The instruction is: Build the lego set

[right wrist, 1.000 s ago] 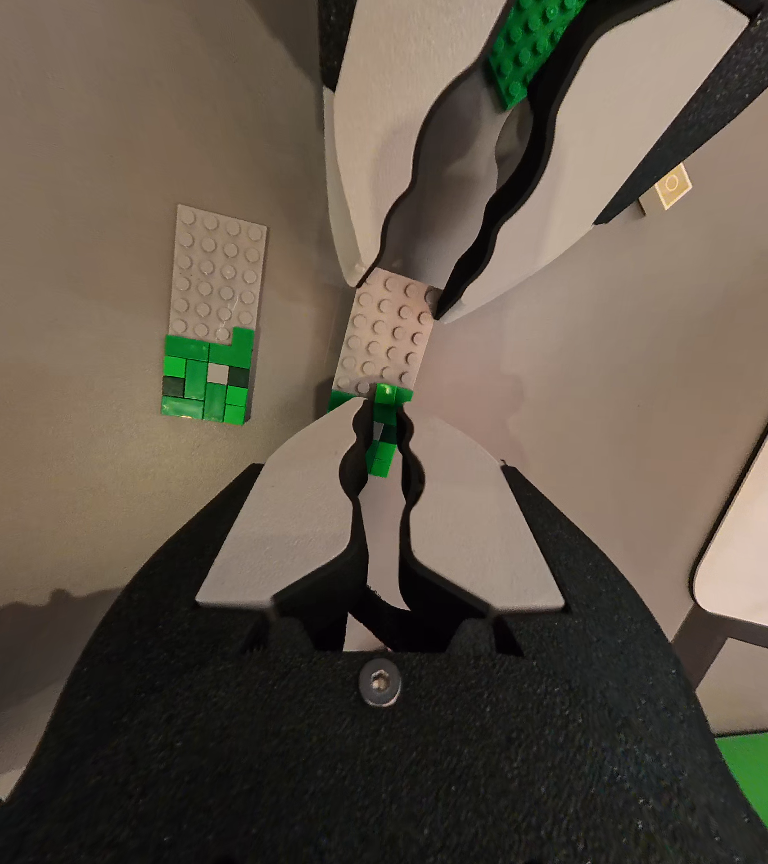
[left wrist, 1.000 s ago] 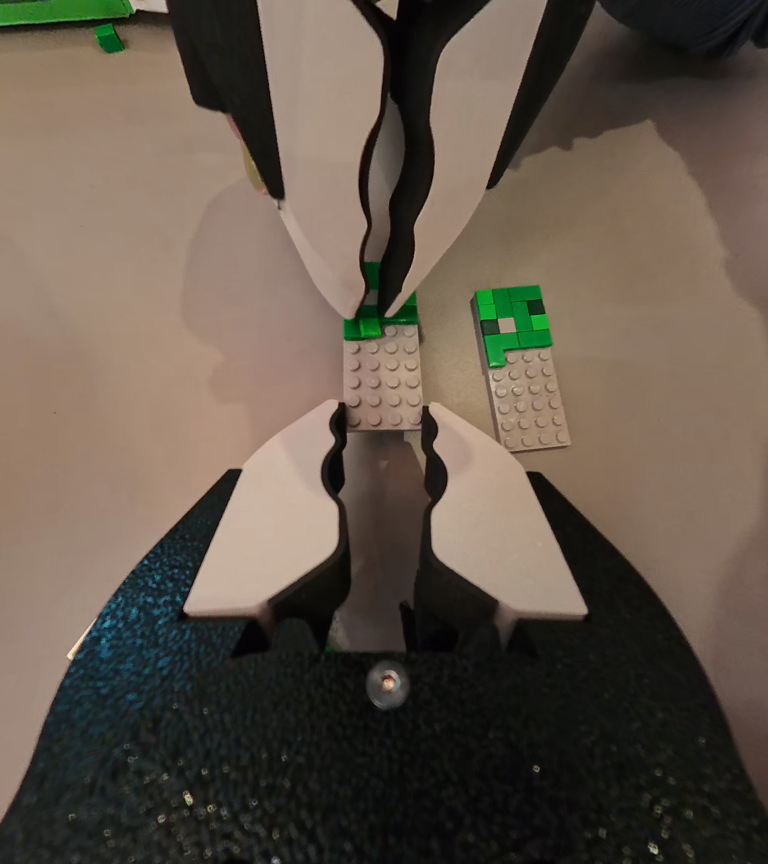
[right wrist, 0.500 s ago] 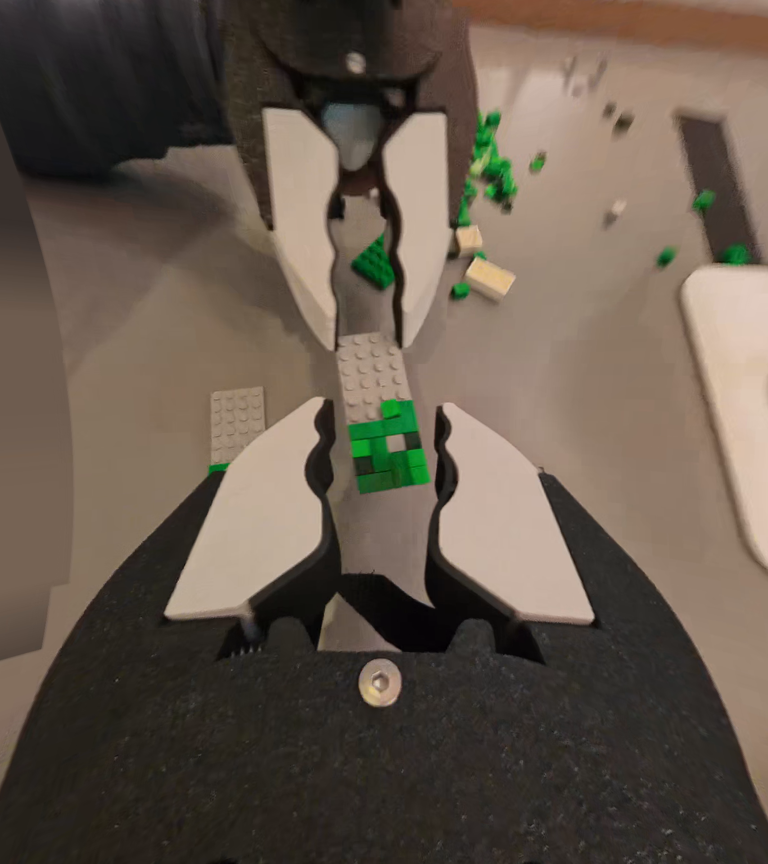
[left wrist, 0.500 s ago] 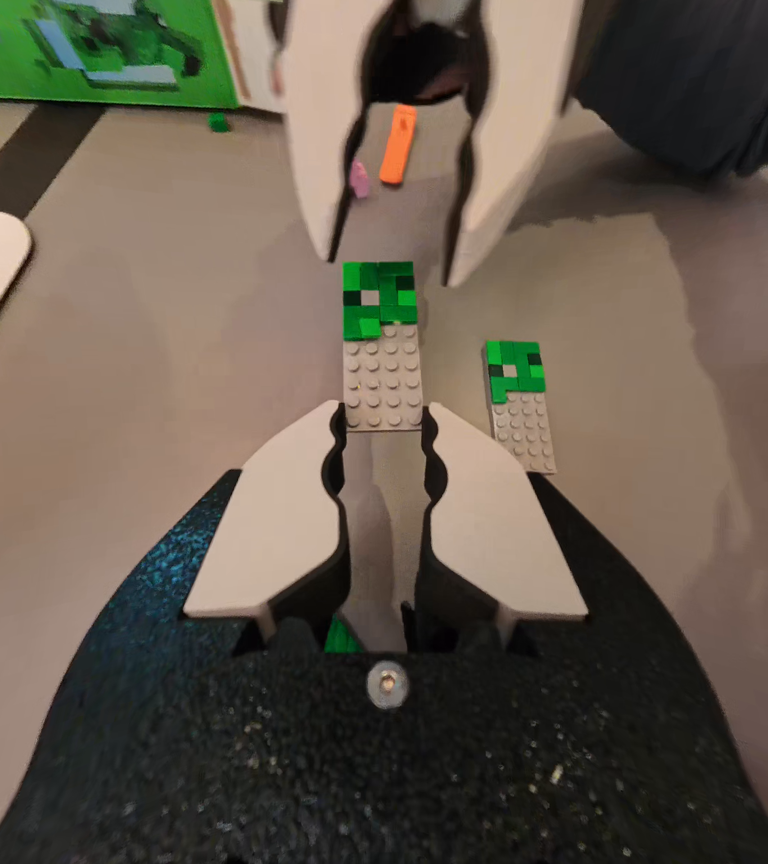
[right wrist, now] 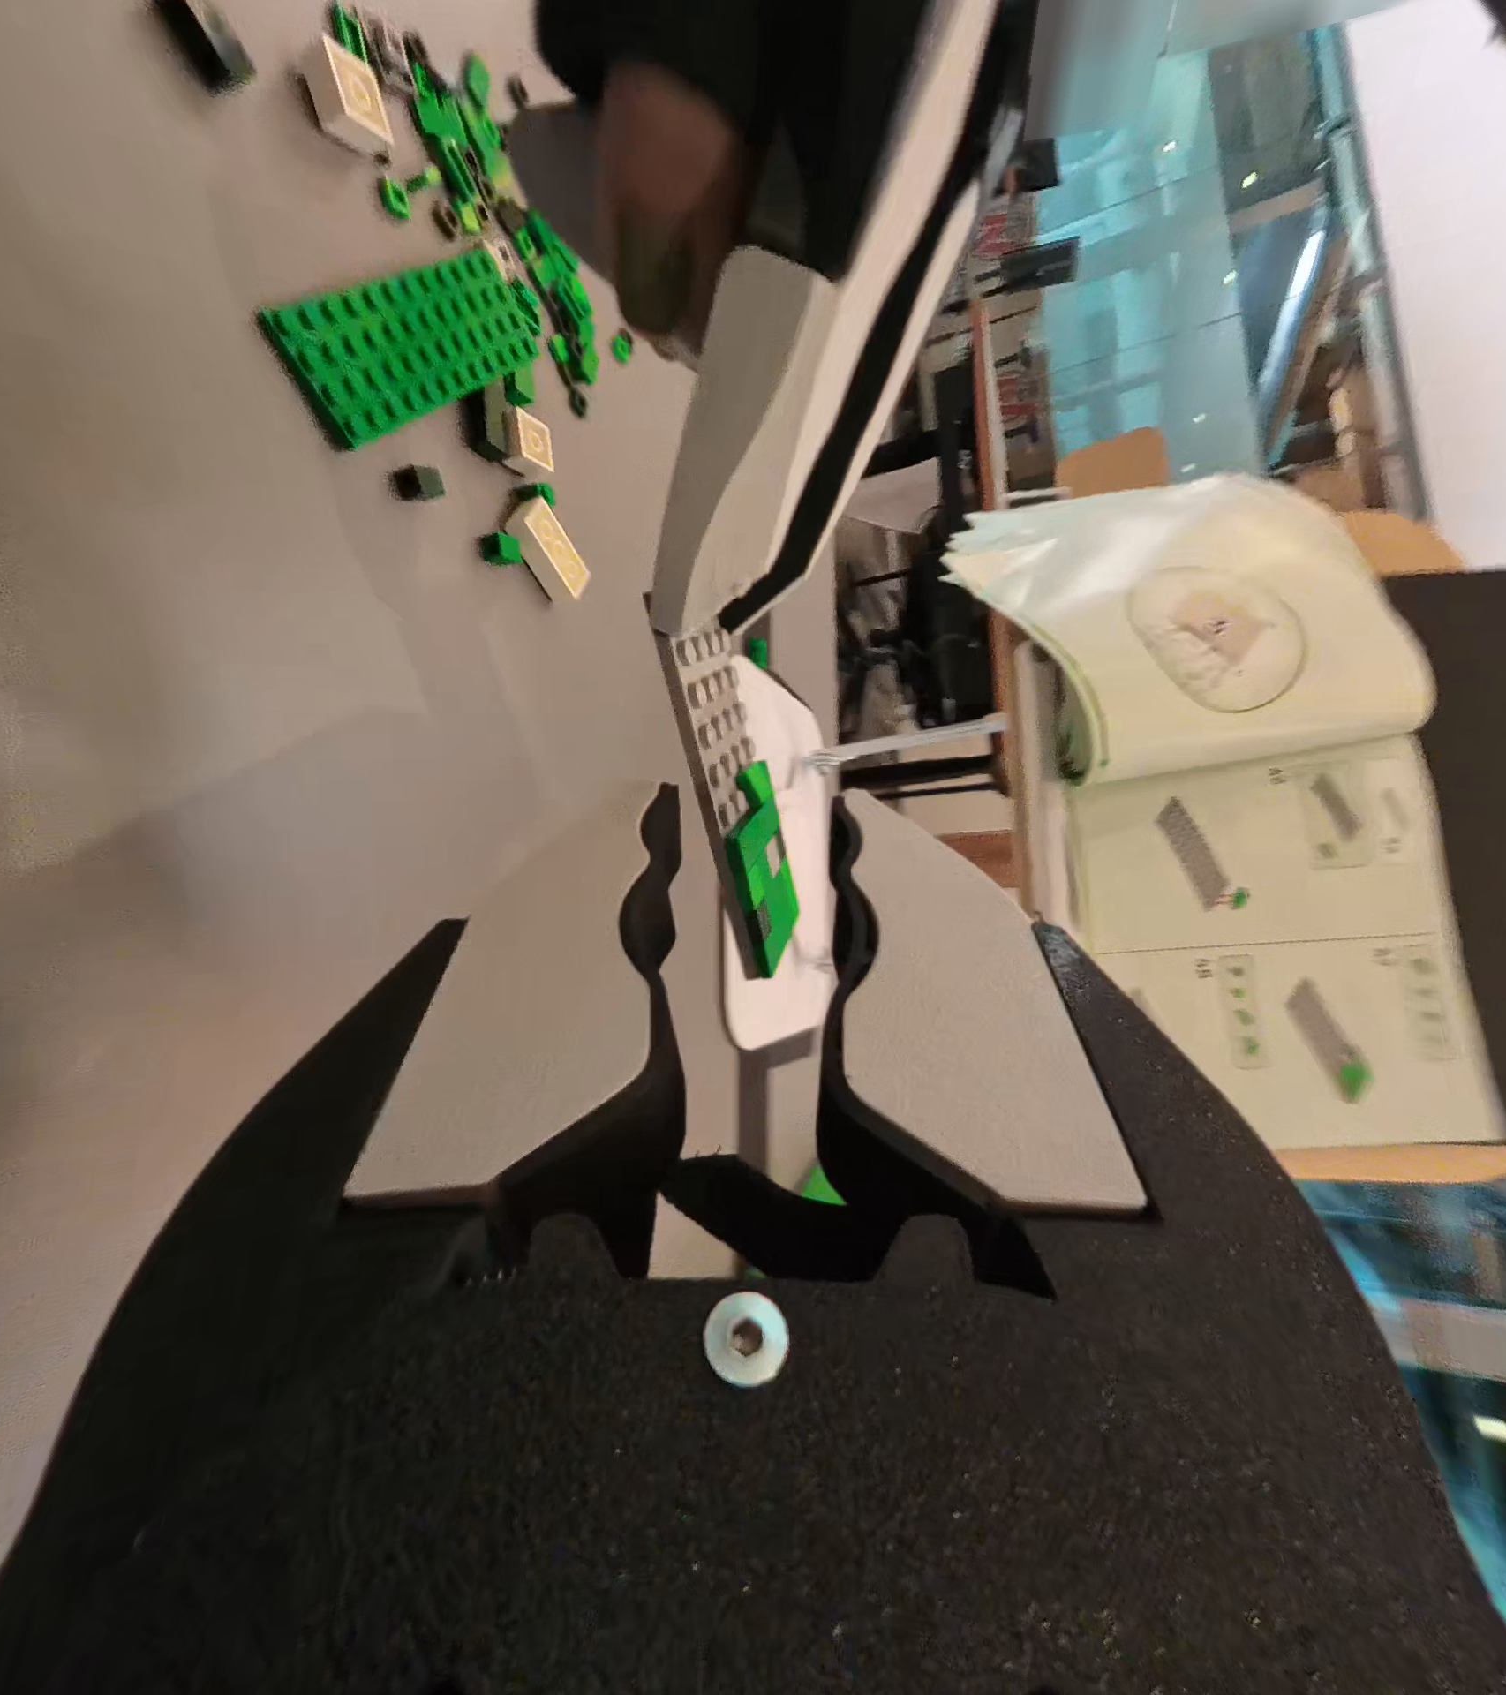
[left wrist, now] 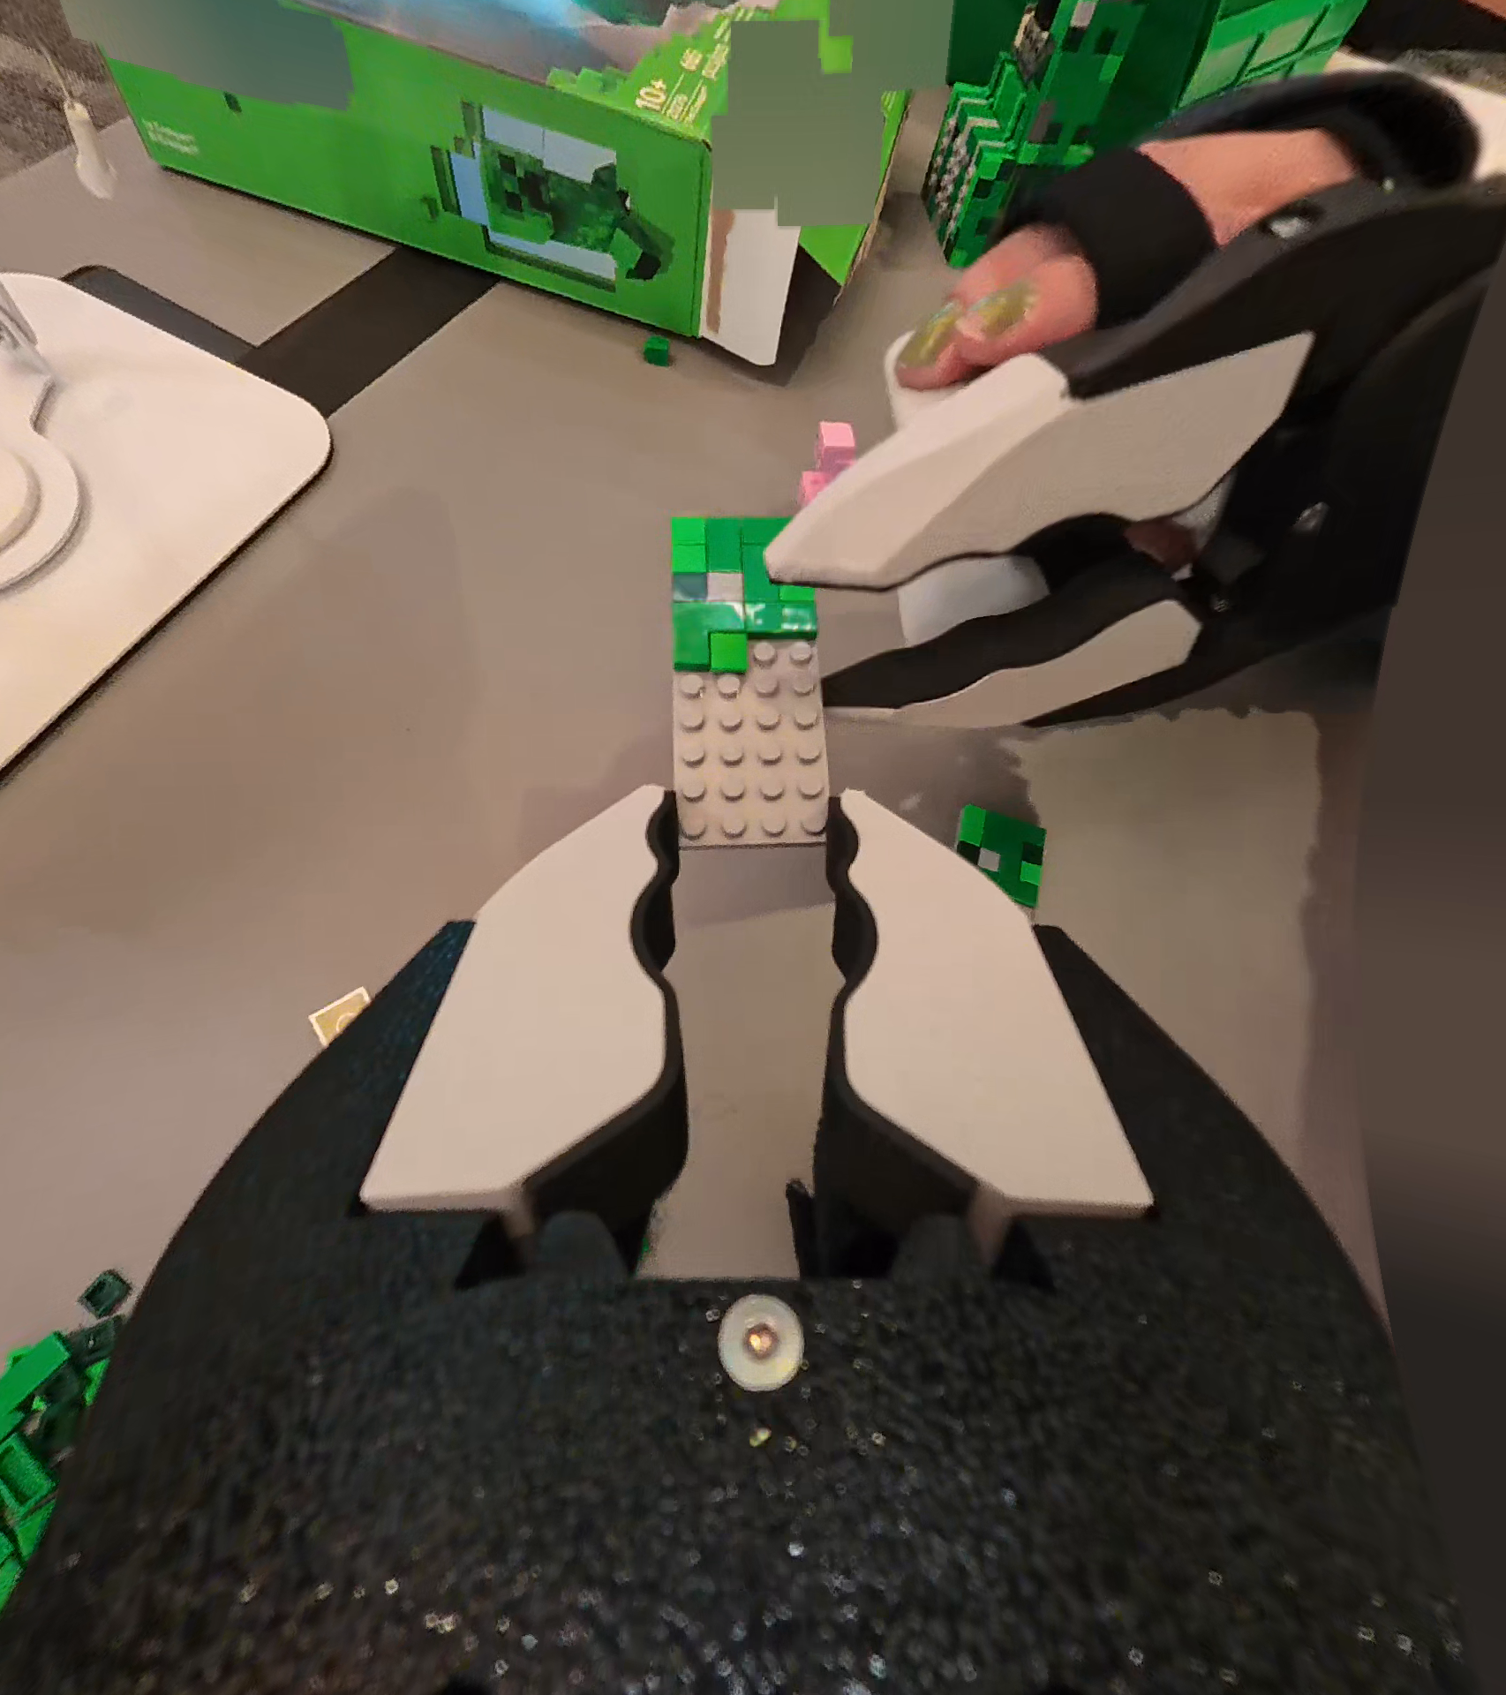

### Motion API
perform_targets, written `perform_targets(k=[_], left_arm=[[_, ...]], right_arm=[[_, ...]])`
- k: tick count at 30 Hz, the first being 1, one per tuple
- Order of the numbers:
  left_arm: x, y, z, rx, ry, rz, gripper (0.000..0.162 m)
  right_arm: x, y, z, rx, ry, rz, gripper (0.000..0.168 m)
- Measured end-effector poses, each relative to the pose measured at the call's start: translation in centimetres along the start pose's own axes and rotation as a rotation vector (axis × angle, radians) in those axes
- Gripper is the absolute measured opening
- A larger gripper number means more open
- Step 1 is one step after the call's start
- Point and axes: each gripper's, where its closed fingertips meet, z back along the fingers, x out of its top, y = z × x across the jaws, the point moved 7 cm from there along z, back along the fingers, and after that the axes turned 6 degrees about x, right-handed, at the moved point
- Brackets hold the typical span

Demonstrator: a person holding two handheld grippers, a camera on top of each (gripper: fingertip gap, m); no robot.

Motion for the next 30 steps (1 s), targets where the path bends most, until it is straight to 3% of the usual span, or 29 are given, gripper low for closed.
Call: perform_targets(k=[1, 7, 12, 30], left_arm=[[0.0, -0.1, 0.0, -0.002, 0.004, -0.005, 0.030], [0.0, -0.6, -0.3, -0.010, 0.025, -0.018, 0.030], [0.1, -0.6, -0.2, 0.009, 0.033, -0.026, 0.030], [1.1, -1.6, 1.0, 0.029, -0.020, -0.077, 0.030]], right_arm=[[0.2, 0.2, -0.1, -0.026, 0.013, 0.055, 0.027], [0.5, 2.0, -1.0, -0.094, 0.114, 0.326, 0.022], [0.5, 2.0, -1.0, -0.157, 0.162, 0.415, 0.016], [0.9, 0.9, -0.3, -0.266, 0.201, 0.417, 0.007]])
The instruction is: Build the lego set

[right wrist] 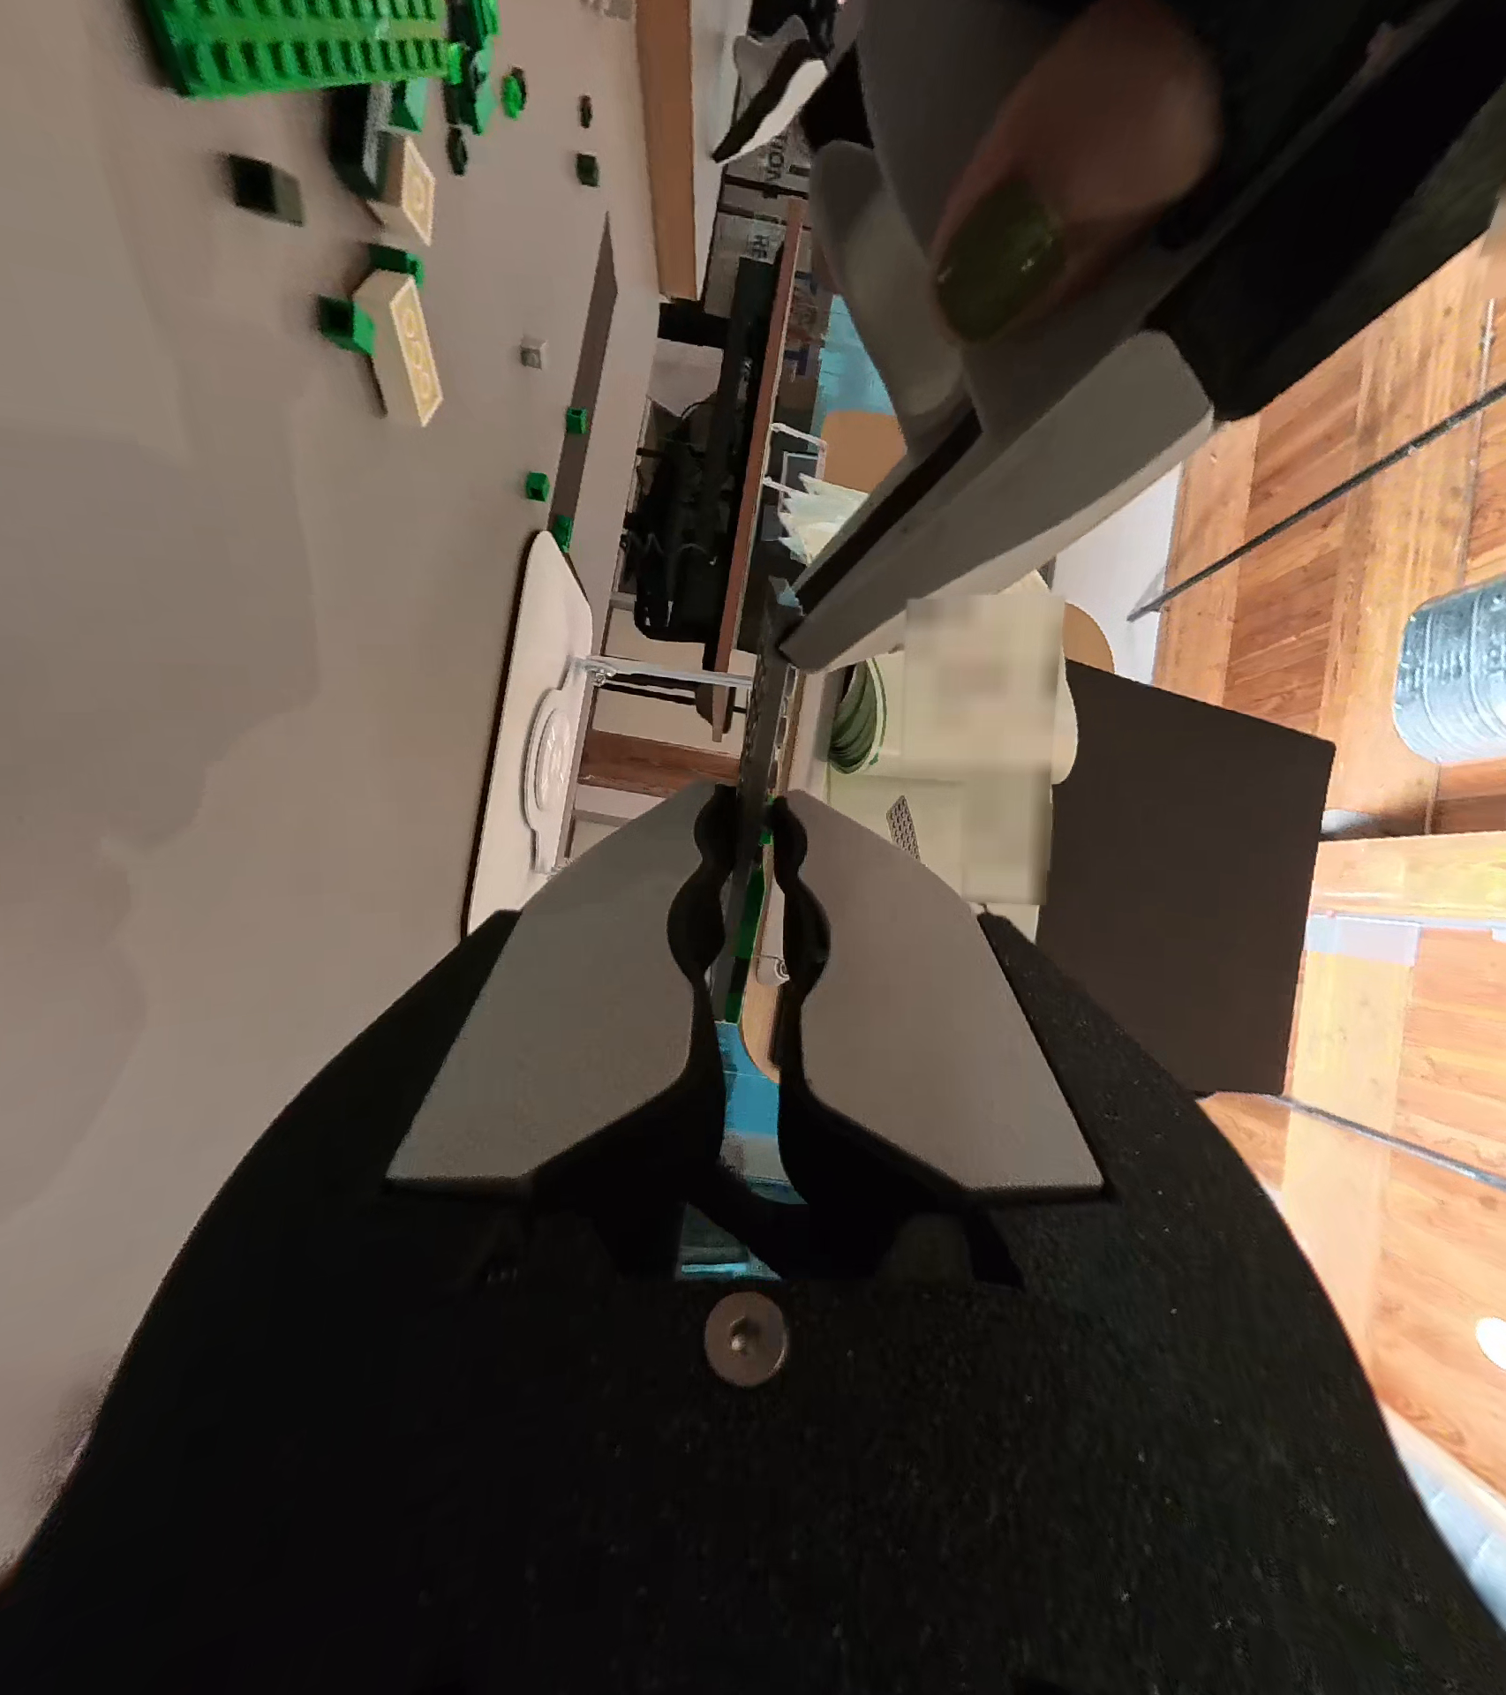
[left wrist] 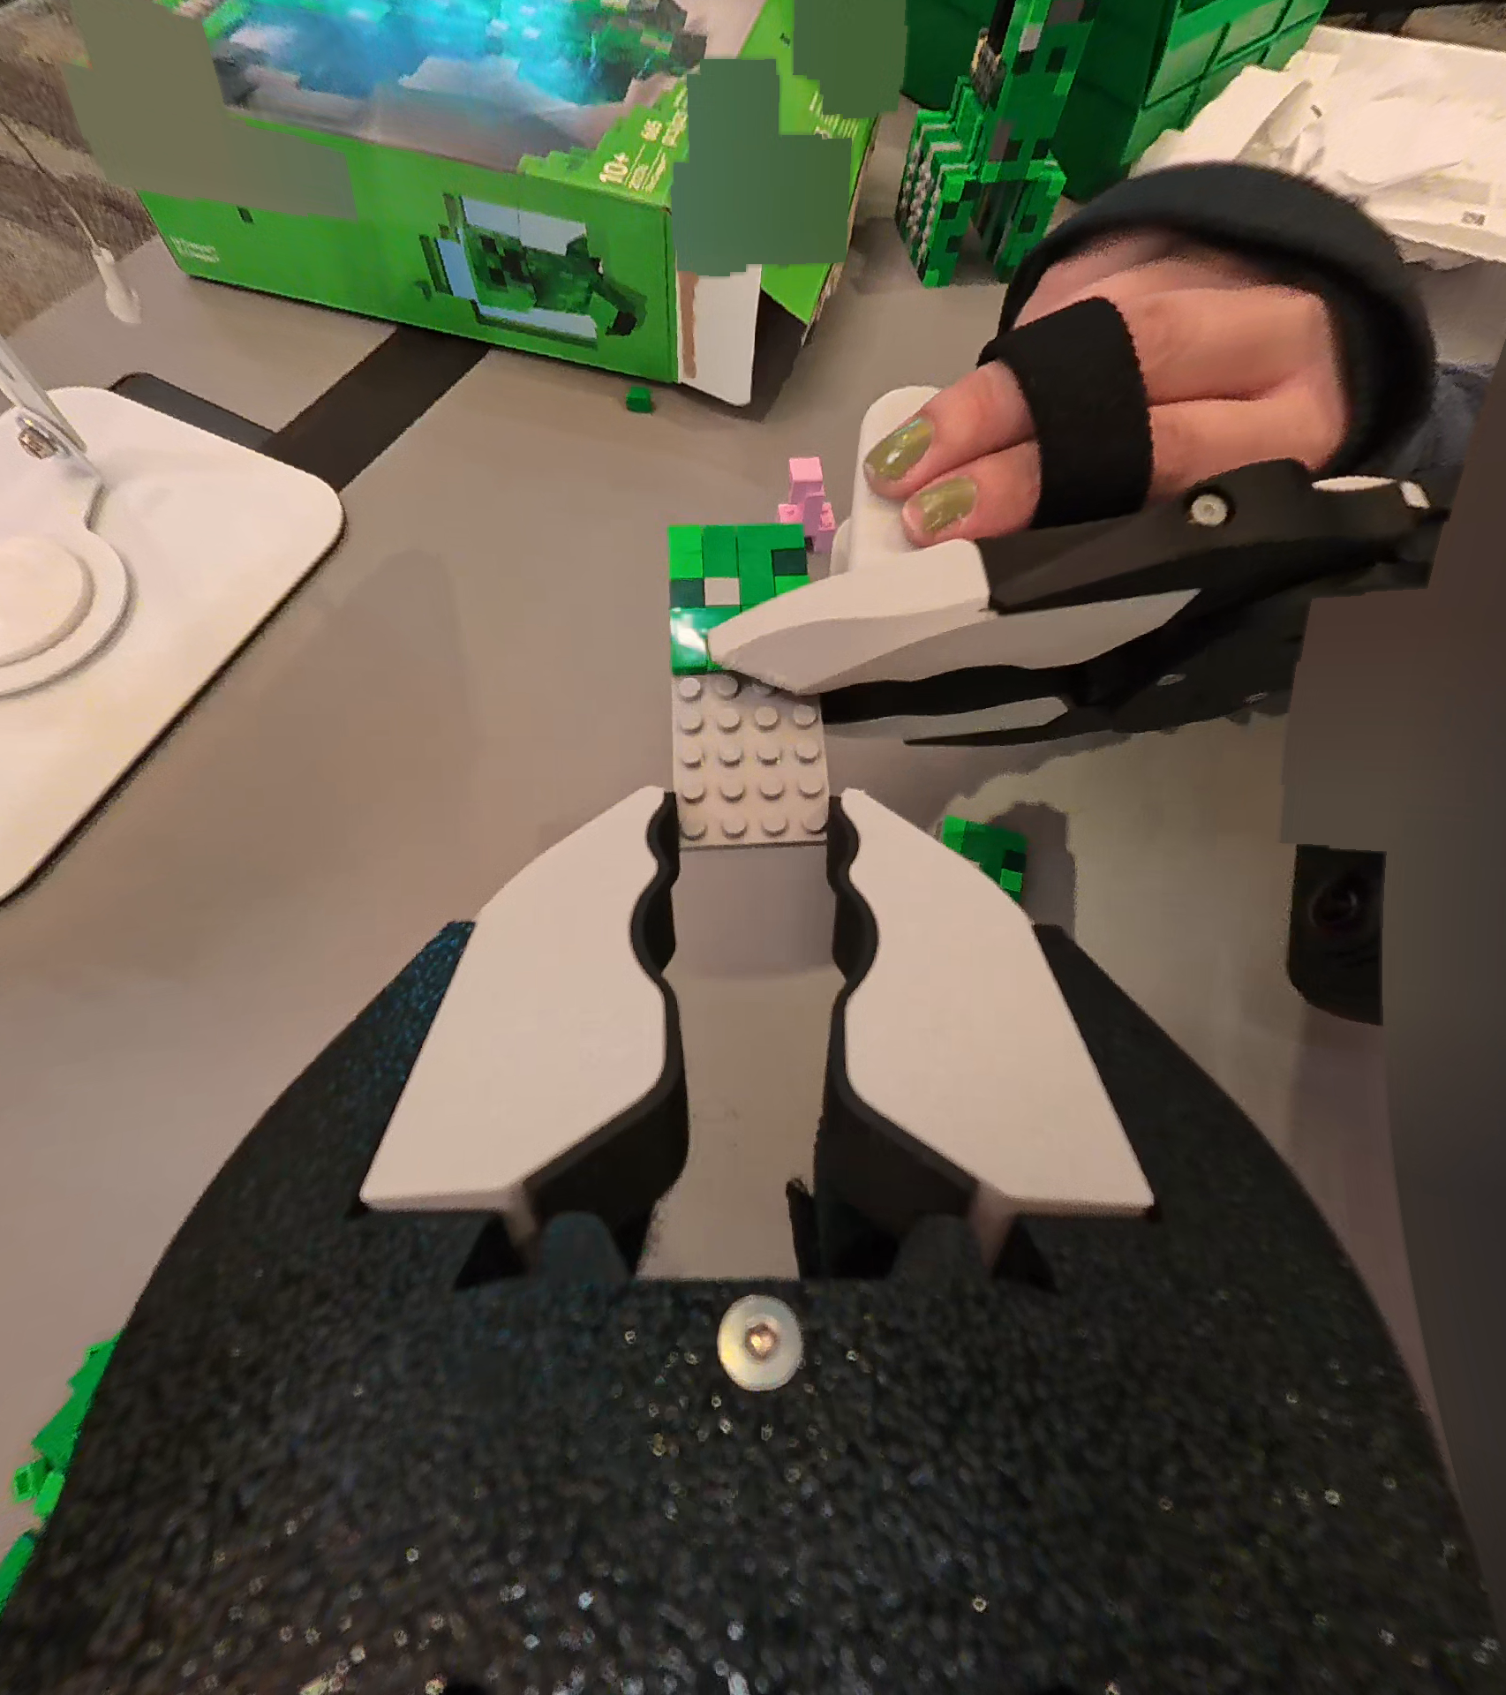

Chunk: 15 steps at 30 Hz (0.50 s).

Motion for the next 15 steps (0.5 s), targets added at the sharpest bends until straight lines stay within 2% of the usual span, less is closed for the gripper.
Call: perform_targets(k=[8, 9, 10, 12, 15], left_arm=[[1.0, -0.8, 1.3, -0.008, -0.064, -0.045, 0.031], [1.2, -1.2, 1.4, -0.056, -0.088, -0.085, 0.017], [1.3, -1.5, 1.5, -0.070, -0.103, -0.124, 0.023], [1.3, -1.4, 1.5, 0.042, -0.081, -0.249, 0.044], [1.1, -1.9, 1.5, 0.173, -0.124, -0.551, 0.046]], right_arm=[[-0.2, -1.2, 0.8, 0.026, -0.082, -0.145, 0.007], [-0.3, -1.2, 0.9, 0.041, -0.091, -0.157, 0.006], [-0.5, -1.3, 0.9, 0.053, -0.101, -0.174, 0.006], [-0.8, -1.4, 1.0, 0.074, -0.132, -0.211, 0.006], [-1.3, -1.8, 1.3, 0.098, -0.175, -0.253, 0.006]])
